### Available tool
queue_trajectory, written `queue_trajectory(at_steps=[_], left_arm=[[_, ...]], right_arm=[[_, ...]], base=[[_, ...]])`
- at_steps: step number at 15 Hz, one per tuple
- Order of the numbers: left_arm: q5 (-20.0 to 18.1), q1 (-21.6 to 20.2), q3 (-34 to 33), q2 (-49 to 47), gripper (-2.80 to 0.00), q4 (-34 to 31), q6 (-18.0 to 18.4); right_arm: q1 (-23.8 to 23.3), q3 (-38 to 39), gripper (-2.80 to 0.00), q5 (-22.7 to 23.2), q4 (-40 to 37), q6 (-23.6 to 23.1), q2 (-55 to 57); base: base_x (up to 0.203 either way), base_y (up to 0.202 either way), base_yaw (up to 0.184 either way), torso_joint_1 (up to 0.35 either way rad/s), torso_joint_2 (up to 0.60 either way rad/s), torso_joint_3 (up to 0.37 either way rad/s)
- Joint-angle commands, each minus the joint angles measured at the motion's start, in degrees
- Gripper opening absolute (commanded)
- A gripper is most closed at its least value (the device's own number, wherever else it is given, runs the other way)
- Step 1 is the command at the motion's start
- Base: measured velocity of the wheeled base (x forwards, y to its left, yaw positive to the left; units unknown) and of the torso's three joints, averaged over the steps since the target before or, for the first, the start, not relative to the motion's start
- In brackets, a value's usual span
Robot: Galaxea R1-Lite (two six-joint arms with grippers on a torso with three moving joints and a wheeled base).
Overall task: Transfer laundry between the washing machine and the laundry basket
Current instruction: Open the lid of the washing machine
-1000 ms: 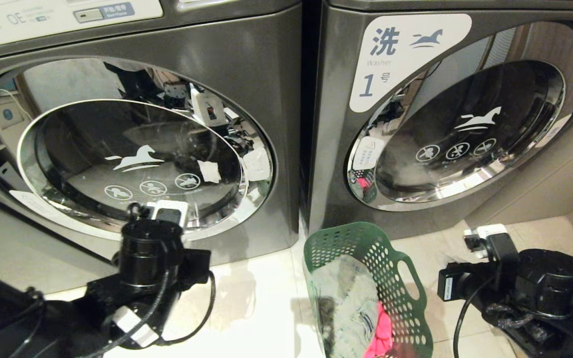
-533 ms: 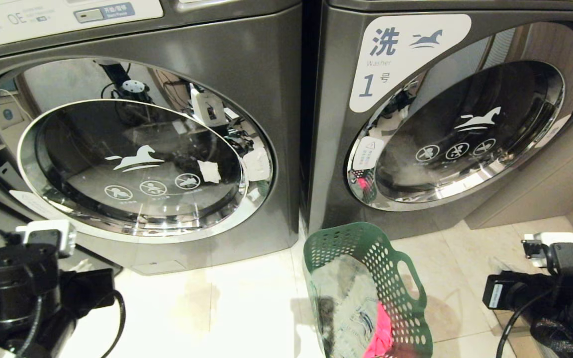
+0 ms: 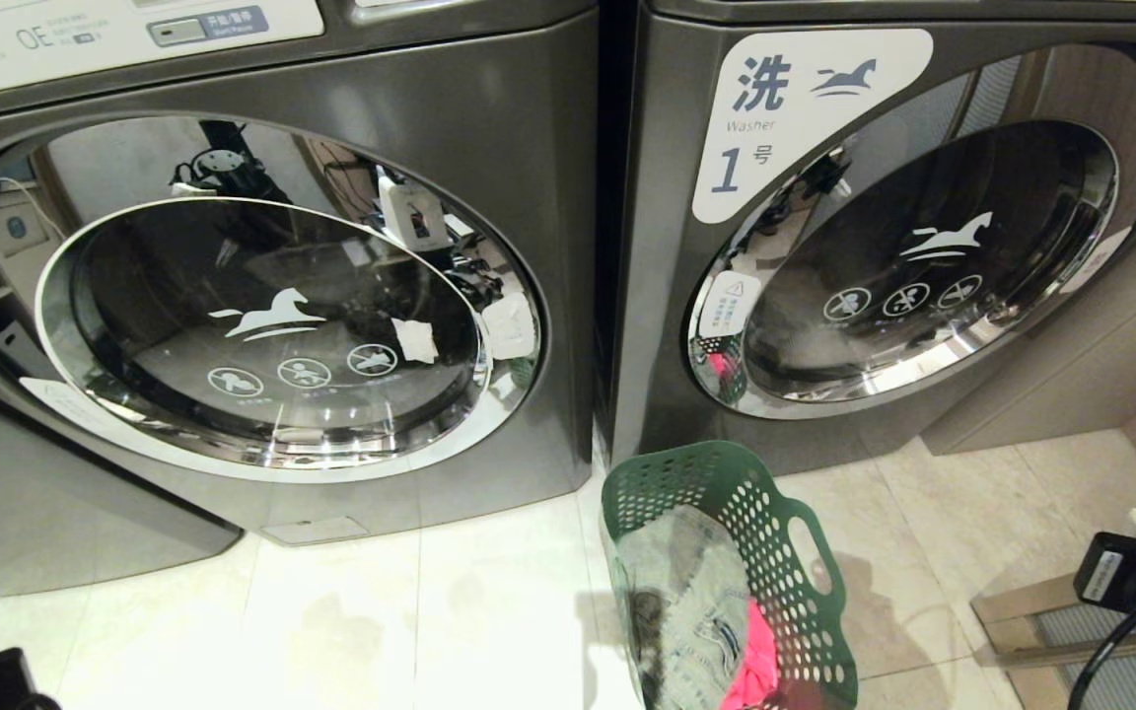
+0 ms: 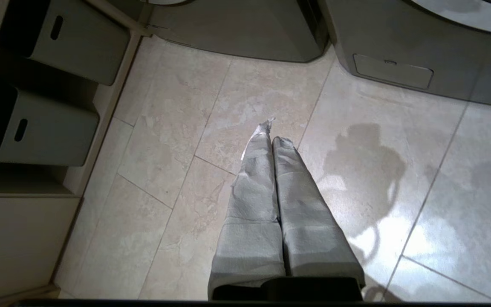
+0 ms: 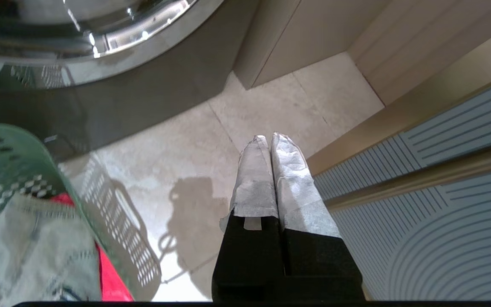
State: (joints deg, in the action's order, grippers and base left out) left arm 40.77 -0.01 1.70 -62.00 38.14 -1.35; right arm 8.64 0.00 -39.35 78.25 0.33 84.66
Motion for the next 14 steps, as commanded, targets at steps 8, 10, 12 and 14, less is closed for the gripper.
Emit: queue_trajectory(at_steps=[8, 10, 12, 14], left_arm=[[-35.4, -0.3, 5.0, 39.4, -2.8, -50.1, 4.2], [-38.1, -0.4, 4.5, 39.6, -2.8, -51.0, 4.2], [-39.1, -1.0, 4.8, 40.7, -2.8, -53.4, 4.2], [-39.4, -1.8, 4.8, 42.2, -2.8, -54.2, 4.2]], right_arm=[[0.0, -0.3, -2.8, 31.5, -67.8, -2.8, -38.2], [-0.2, -2.8, -2.8, 36.8, -85.8, -3.9, -44.3], [-1.9, -4.2, -2.8, 38.7, -90.1, -4.2, -47.8], [-7.9, -4.4, -2.8, 39.1, -89.9, -4.5, -51.6]], base=[[0.0, 0.0, 0.0, 0.0, 0.0, 0.0], [0.0, 0.0, 0.0, 0.0, 0.0, 0.0], [0.0, 0.0, 0.0, 0.0, 0.0, 0.0], [0.0, 0.0, 0.0, 0.0, 0.0, 0.0]])
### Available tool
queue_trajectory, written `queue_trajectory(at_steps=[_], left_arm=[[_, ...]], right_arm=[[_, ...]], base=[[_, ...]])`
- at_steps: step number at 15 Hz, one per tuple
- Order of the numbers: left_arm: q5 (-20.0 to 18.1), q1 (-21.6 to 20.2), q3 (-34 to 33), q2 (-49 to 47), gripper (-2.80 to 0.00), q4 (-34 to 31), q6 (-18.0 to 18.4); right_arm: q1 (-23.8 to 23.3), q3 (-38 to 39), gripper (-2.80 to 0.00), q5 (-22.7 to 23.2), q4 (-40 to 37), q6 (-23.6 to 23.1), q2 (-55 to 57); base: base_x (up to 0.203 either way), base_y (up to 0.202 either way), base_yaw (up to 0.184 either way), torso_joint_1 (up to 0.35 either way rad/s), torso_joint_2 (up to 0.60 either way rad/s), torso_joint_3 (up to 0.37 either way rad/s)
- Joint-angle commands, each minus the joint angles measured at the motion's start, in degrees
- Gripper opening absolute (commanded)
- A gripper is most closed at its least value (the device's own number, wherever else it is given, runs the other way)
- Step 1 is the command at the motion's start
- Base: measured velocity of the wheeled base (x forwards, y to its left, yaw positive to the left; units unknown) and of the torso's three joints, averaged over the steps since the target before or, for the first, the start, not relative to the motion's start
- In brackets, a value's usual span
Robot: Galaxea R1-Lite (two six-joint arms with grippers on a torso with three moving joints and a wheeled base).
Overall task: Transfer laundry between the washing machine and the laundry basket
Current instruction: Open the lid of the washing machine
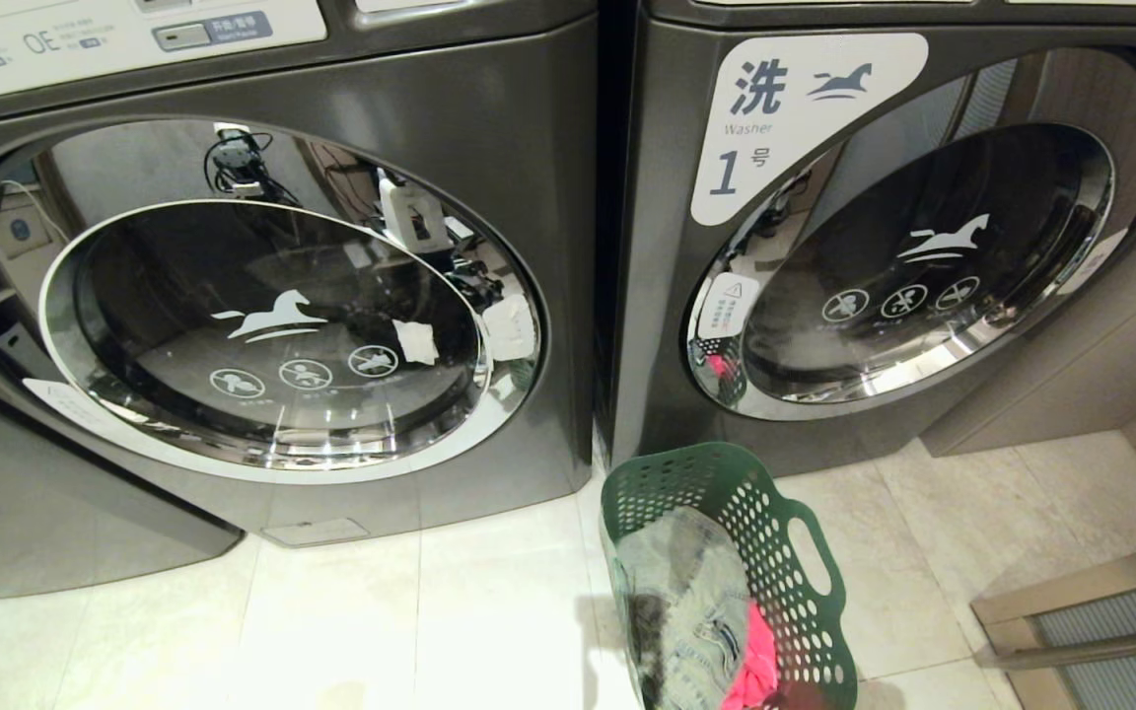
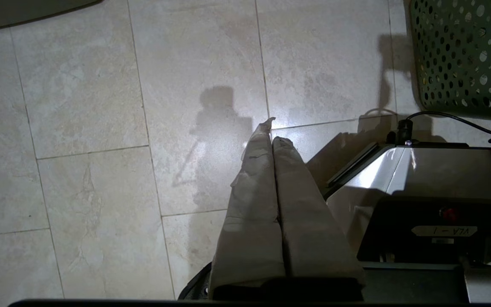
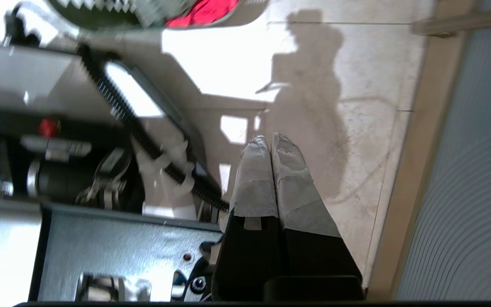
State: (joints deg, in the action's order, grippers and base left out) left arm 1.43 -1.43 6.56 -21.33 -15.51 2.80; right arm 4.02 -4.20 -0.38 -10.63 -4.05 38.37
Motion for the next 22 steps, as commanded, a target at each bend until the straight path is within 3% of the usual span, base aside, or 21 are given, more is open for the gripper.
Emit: queue_trajectory(at_steps=[1, 5, 7, 14, 16, 22], left_arm=[[-0.4, -0.3, -0.1, 3.1, -2.8, -0.6, 0.0], [-1.9, 0.9, 0.0, 15.2, -2.8, -1.0, 0.0], [-2.0, 1.4, 0.0, 21.1, -2.8, -1.2, 0.3], [-1.7, 1.7, -0.1, 21.3, -2.8, -1.2, 0.2], [0.5, 1.7, -0.3, 21.3, -2.8, -0.4, -3.5], [0.5, 1.7, -0.3, 21.3, -2.8, -0.3, -3.2]], right_arm=[[-4.3, -0.2, -2.8, 0.1, -1.0, -0.2, -9.9], [-4.6, -0.4, -2.8, 0.6, -1.1, -1.4, -32.8], [-4.3, -0.3, -2.8, 1.1, -0.9, -2.1, -38.4], [-4.1, -0.2, -2.8, 1.4, -0.7, -2.7, -38.3], [-4.1, 0.1, -2.8, 1.3, 0.2, -2.9, -38.3], [-4.1, 0.2, -2.8, 1.3, 0.4, -2.9, -38.3]], base=[[0.0, 0.0, 0.0, 0.0, 0.0, 0.0], [0.0, 0.0, 0.0, 0.0, 0.0, 0.0], [0.0, 0.0, 0.0, 0.0, 0.0, 0.0], [0.0, 0.0, 0.0, 0.0, 0.0, 0.0], [0.0, 0.0, 0.0, 0.0, 0.0, 0.0], [0.0, 0.0, 0.0, 0.0, 0.0, 0.0]])
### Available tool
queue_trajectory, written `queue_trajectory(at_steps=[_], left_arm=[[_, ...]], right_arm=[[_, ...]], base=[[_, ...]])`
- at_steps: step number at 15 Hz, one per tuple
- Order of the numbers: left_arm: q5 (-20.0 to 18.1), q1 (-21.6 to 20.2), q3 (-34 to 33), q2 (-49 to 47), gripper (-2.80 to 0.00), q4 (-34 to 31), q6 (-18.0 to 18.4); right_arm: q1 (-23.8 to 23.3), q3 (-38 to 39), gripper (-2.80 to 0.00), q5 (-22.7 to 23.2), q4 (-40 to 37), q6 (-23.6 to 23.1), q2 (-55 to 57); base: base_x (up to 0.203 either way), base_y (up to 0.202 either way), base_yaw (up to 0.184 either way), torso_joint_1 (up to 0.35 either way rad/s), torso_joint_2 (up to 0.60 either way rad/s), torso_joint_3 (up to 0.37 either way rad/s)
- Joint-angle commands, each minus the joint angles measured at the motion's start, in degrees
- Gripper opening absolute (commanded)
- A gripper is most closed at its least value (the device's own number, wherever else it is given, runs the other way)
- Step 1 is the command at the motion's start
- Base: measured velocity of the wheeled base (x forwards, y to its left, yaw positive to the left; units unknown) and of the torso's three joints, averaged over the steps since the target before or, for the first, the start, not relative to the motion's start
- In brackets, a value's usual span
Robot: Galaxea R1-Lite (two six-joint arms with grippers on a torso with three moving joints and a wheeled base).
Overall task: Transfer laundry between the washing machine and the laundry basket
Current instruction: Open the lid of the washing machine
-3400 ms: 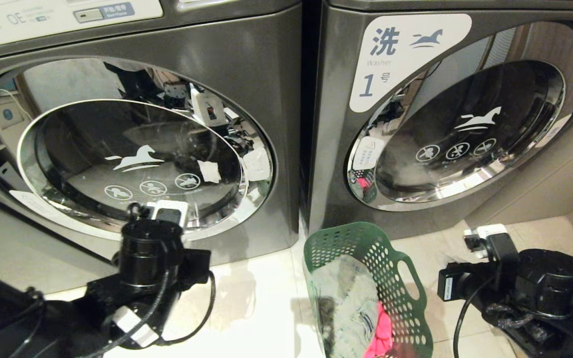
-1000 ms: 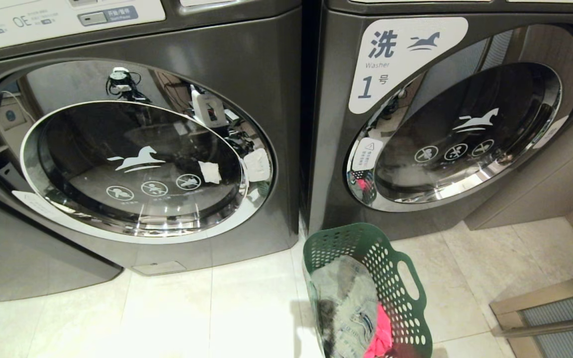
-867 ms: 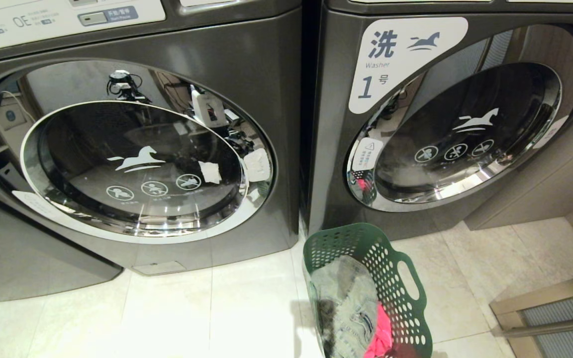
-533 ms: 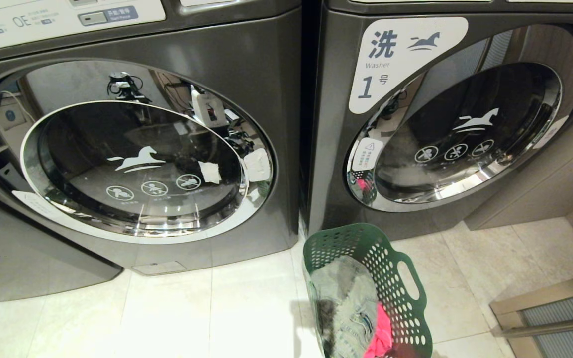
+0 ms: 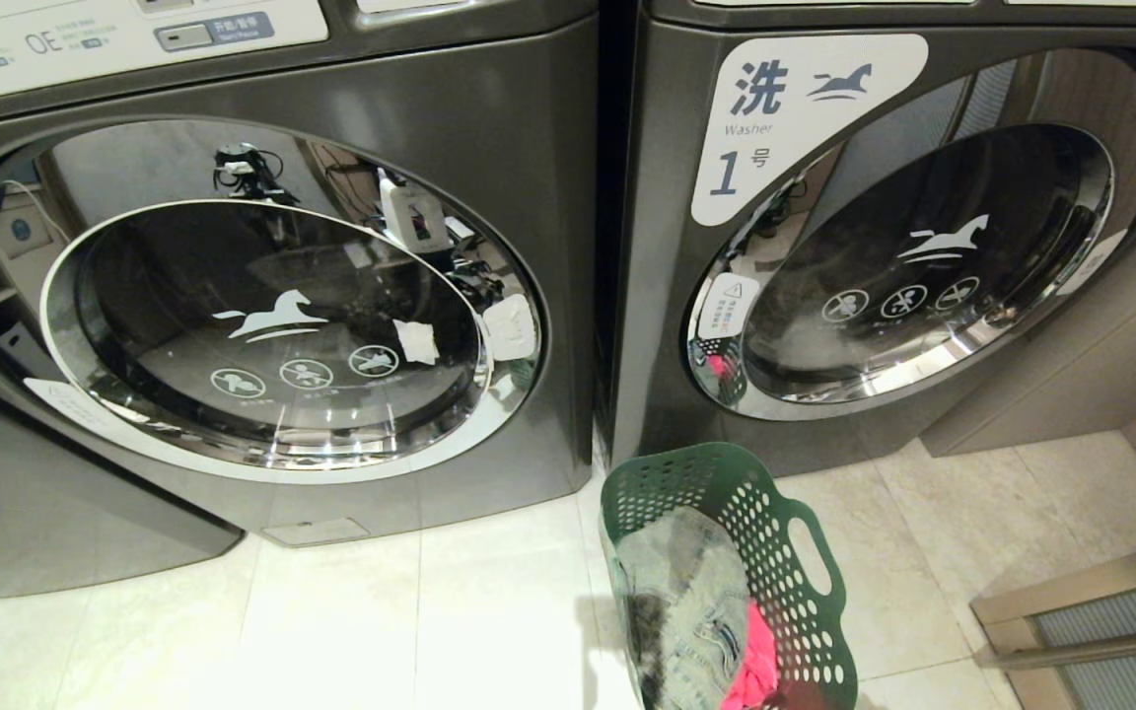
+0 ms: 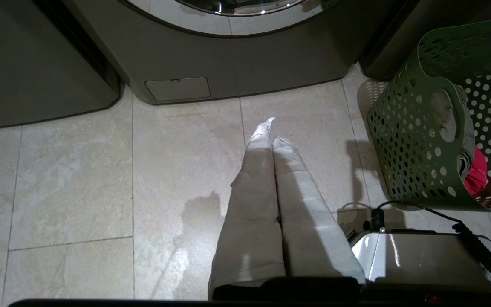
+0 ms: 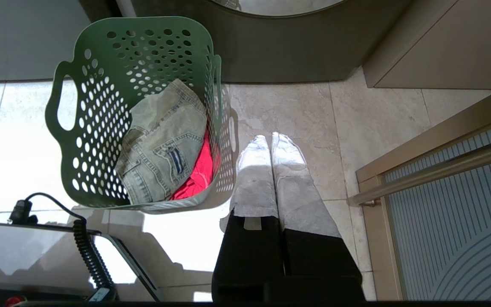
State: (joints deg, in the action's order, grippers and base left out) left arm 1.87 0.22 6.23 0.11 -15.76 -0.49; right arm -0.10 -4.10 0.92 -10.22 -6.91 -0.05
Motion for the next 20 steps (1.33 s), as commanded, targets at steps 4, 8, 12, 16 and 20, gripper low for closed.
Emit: queue_trajectory(at_steps=[4, 8, 12, 16, 20], left_arm=[[0.1, 0.0, 0.0, -0.1, -2.8, -0.1, 0.1], [0.1, 0.0, 0.0, -0.2, -2.8, -0.1, 0.1], [0.1, 0.0, 0.0, -0.2, -2.8, -0.1, 0.1], [0.0, 0.0, 0.0, -0.2, -2.8, -0.1, 0.4], [-0.1, 0.0, 0.0, -0.2, -2.8, -0.1, 0.4]], right_arm=[[0.0, 2.4, -2.8, 0.0, 6.1, 0.0, 0.1], [0.0, 3.3, -2.8, 0.2, 8.4, -0.5, 0.1], [0.0, 4.1, -2.8, 0.0, 10.3, -0.2, 0.1], [0.0, 4.1, -2.8, 0.2, 10.3, -0.8, 0.1], [0.0, 4.1, -2.8, 0.1, 10.2, -0.8, 0.1]], base=[[0.0, 0.0, 0.0, 0.0, 0.0, 0.0], [0.0, 0.0, 0.0, 0.003, 0.0, 0.117], [0.0, 0.0, 0.0, 0.001, 0.01, 0.197], [0.0, 0.0, 0.0, 0.0, 0.01, 0.198], [0.0, 0.0, 0.0, 0.004, 0.0, 0.203]])
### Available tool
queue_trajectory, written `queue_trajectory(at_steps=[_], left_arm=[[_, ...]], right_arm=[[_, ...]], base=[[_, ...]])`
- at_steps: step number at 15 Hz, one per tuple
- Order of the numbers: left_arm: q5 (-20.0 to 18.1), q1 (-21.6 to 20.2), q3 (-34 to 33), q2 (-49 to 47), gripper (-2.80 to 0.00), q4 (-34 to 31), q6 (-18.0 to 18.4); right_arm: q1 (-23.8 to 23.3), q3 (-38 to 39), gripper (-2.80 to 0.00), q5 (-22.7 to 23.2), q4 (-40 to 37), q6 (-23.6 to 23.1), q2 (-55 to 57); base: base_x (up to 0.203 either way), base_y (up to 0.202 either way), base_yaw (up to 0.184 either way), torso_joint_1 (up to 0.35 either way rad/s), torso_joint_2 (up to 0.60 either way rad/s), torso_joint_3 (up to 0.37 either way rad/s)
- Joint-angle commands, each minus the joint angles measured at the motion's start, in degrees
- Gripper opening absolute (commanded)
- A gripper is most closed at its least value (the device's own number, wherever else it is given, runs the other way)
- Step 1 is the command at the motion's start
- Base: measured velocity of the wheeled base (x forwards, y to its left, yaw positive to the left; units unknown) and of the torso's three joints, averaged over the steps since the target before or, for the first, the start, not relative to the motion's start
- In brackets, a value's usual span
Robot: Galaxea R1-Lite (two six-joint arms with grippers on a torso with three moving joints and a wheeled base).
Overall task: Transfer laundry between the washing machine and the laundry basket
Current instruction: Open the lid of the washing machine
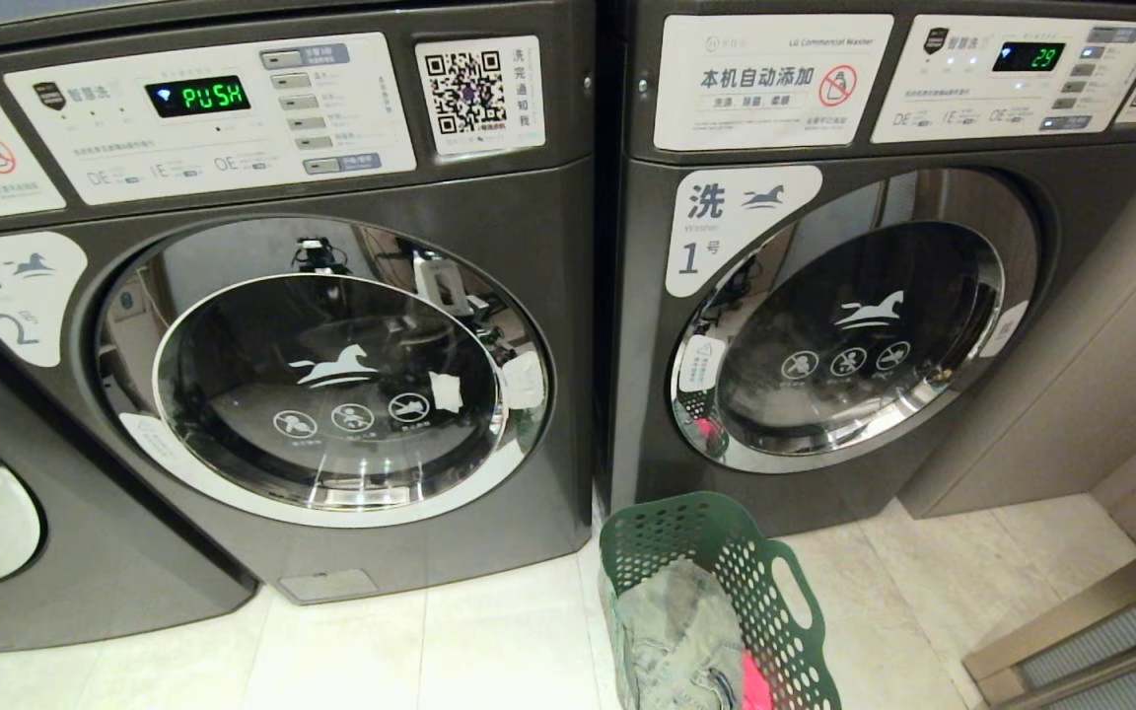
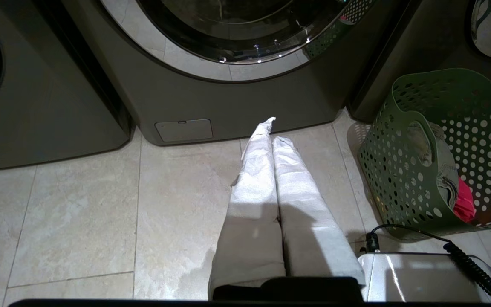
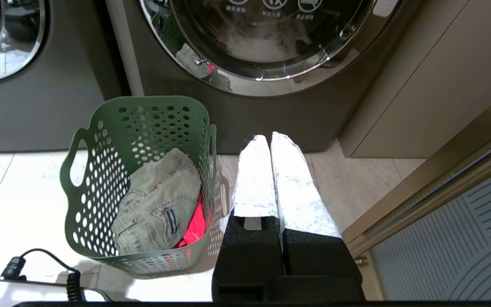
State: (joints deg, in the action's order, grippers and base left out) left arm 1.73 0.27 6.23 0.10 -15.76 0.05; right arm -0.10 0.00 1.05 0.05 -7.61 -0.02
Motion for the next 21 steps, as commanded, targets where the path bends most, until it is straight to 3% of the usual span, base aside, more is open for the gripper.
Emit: queue_trajectory(at_steps=[1, 10, 21], left_arm=[[0.0, 0.0, 0.0, -0.1, -2.8, -0.1, 0.1], [0.1, 0.0, -0.1, -0.1, -2.8, 0.0, -0.1], [0.0, 0.0, -0.1, -0.1, -2.8, 0.0, 0.0]], right_arm=[[0.0, 0.0, -2.8, -0.1, 0.0, 0.0, 0.1], [0.0, 0.0, -2.8, 0.1, 0.0, -0.2, 0.1], [0.0, 0.0, -2.8, -0.1, 0.0, 0.0, 0.1]], base=[[0.0, 0.0, 0.0, 0.002, 0.0, 0.202], [0.0, 0.0, 0.0, 0.003, 0.0, 0.184], [0.0, 0.0, 0.0, 0.0, 0.0, 0.007]])
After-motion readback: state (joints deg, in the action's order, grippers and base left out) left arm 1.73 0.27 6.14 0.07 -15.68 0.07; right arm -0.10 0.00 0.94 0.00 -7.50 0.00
